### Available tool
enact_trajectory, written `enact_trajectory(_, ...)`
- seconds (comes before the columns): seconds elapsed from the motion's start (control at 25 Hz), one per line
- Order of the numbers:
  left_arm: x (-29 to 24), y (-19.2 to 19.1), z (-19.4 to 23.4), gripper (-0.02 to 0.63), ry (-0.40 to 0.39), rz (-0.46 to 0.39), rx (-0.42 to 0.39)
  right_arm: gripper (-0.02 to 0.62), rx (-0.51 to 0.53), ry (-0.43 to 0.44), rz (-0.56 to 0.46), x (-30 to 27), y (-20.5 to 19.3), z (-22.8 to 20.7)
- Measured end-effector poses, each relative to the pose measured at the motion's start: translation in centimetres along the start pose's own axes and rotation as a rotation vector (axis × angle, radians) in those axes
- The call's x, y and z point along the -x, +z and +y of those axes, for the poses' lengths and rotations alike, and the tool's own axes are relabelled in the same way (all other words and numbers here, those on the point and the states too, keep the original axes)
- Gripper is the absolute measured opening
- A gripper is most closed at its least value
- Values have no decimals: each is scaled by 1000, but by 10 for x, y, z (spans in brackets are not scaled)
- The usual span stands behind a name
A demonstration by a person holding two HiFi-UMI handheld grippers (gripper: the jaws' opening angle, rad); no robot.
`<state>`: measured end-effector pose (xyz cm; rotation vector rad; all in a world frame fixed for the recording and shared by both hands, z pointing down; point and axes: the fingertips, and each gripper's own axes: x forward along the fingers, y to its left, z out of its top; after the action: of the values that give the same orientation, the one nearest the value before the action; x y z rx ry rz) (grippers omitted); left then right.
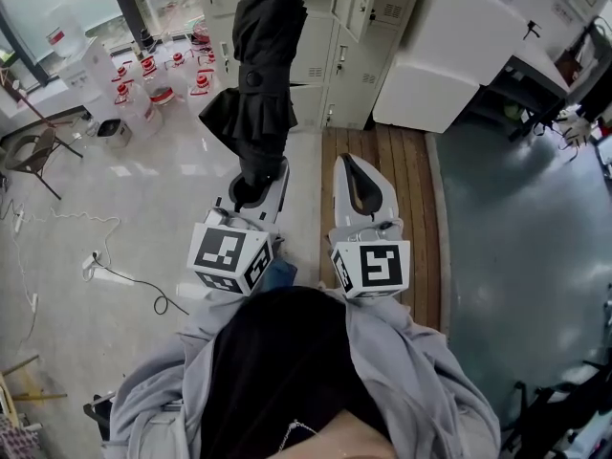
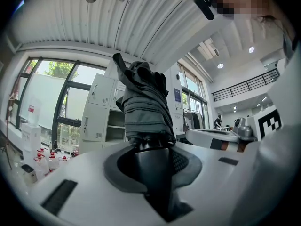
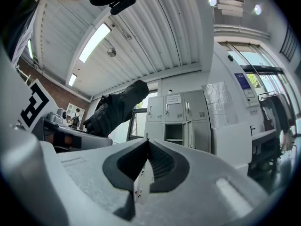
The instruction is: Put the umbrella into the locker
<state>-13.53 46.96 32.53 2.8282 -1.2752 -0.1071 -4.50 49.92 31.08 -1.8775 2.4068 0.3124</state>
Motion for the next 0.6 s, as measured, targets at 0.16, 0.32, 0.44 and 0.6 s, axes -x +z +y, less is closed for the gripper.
enact_trajectory(0.16,-42,12,18,83,-21,8,13,5,-1,-7,17,-43,2,-22)
enact_trajectory(0.32,-79,11,51,83,-52,7,21,5,8,-5,19,-96,-9,-30)
enact_trajectory(0.44,-106,10,77,83,-72,17,31,5,5,-6,24,-139,-17,-36)
enact_trajectory(0.6,-139,6,113,83,-89,41,42,5,1,-14,39,-185,-27,-41)
